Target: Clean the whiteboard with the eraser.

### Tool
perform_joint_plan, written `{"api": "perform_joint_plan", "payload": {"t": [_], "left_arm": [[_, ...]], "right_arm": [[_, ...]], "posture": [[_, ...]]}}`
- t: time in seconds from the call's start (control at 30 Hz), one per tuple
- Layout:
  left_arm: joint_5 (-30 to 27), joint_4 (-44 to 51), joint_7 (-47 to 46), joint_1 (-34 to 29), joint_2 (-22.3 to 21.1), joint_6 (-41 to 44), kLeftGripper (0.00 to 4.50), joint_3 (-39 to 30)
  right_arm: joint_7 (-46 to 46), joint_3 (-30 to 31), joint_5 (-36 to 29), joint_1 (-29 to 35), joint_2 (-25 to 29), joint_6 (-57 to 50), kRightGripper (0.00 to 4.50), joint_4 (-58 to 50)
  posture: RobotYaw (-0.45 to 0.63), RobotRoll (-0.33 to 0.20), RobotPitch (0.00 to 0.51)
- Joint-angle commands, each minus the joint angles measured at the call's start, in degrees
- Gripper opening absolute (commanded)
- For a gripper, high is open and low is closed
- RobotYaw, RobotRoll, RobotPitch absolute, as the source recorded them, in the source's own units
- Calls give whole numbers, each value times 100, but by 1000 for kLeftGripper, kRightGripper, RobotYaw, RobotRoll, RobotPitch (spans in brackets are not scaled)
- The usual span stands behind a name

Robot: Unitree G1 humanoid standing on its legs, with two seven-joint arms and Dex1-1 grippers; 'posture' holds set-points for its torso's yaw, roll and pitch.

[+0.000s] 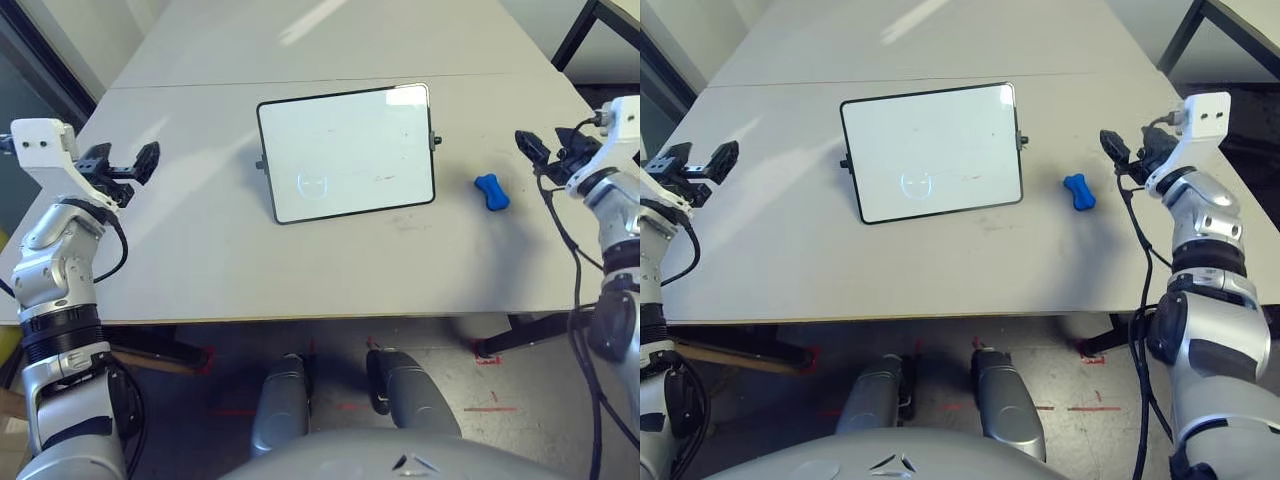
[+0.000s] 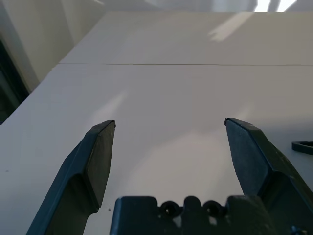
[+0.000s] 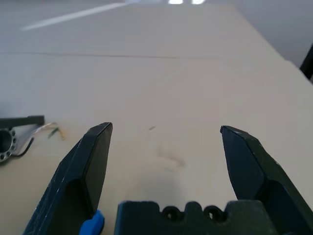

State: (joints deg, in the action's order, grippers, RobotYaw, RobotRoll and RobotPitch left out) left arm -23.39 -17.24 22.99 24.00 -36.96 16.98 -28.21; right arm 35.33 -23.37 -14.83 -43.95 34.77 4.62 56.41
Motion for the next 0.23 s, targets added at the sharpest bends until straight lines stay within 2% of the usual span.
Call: {"api": "perform_joint_plan", "payload": {"t": [0.03,0.23], "left_arm": [[106,-250,-134,52,15,-274,4500,-70],[119,-502,-240,72,-18,-506,4500,-83]], "right_arm": [[-94,-88,-142,149,-72,274,4495,-111],[-181,-39,-179,159,-137,376,4495,-79]], "posture": [[5,0,144],[11,0,131]]}}
